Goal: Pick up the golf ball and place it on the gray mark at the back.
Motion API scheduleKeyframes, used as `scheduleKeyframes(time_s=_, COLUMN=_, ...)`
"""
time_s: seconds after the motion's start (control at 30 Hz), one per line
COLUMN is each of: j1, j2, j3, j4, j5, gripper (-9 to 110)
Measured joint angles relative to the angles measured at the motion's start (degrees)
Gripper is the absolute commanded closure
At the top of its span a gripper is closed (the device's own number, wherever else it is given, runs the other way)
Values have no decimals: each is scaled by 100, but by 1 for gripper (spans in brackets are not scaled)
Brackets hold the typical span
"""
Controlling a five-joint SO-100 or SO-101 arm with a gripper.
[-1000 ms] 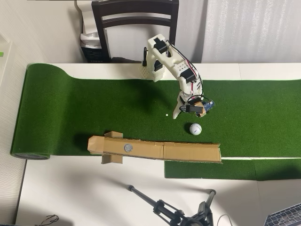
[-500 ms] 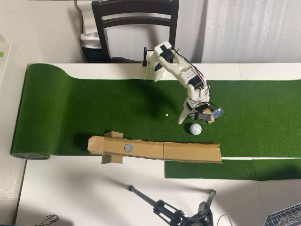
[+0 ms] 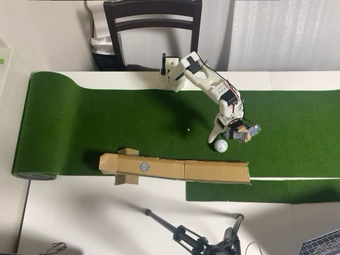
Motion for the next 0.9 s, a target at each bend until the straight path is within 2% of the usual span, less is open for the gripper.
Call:
scheduleKeyframes(time_s=0.73, j1=-70, j2=-694, j3=-62, j4=0, j5=237, gripper=48)
scheduleKeyframes(time_s=0.9, j1=-70, j2=-958, j3=-668, j4=0, j5=237, gripper=48)
